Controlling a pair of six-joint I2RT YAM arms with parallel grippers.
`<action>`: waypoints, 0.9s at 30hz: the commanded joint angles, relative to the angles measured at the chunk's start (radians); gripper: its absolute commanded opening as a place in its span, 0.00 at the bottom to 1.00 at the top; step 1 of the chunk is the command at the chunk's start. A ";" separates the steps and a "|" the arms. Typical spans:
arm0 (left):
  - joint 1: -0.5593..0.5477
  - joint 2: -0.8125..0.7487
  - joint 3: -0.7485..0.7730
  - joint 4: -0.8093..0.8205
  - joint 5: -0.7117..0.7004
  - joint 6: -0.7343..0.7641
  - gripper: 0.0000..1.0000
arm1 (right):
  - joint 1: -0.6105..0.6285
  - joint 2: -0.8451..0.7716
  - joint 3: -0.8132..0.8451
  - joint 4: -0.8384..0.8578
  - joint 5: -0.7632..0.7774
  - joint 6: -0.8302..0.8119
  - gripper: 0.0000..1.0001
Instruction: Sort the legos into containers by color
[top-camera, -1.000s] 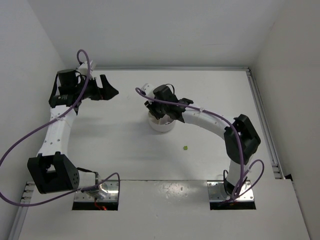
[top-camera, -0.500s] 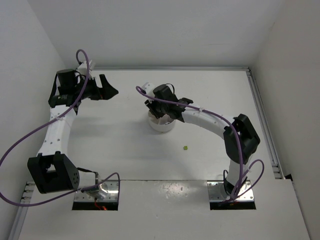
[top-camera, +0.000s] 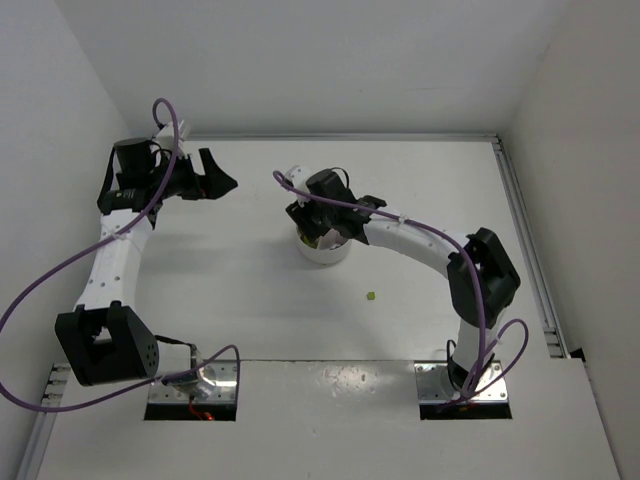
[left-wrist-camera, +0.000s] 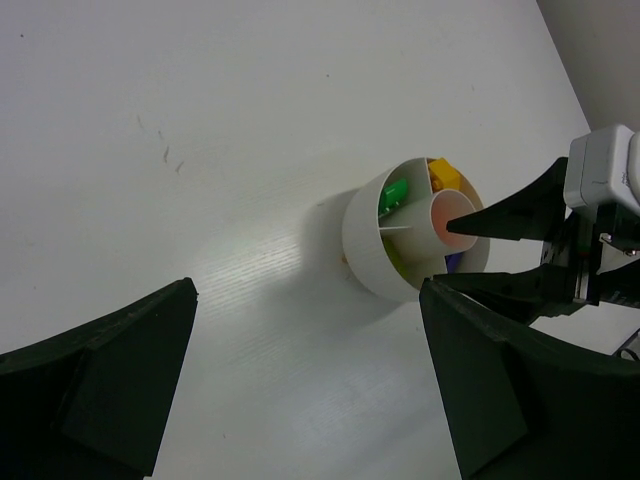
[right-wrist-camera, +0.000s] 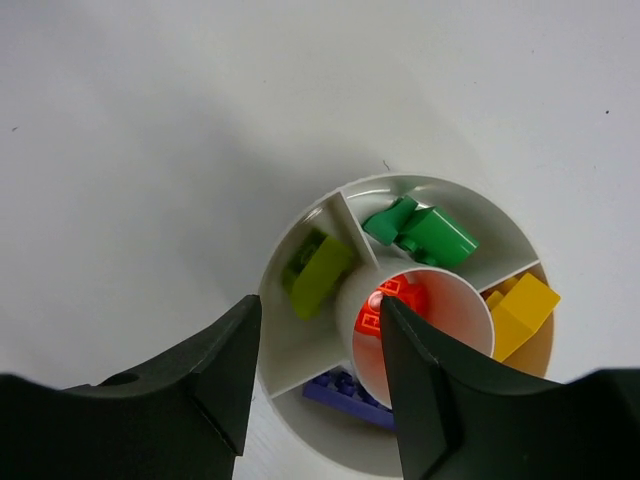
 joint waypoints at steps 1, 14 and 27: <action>0.015 0.006 0.000 0.035 0.024 -0.013 1.00 | -0.004 -0.061 0.002 0.015 0.002 0.023 0.52; 0.015 -0.004 0.009 0.044 0.015 -0.023 1.00 | -0.154 -0.402 -0.336 -0.273 -0.139 -0.155 0.38; 0.015 -0.013 0.009 0.044 0.004 -0.023 1.00 | -0.173 -0.365 -0.554 -0.244 -0.275 -0.437 0.53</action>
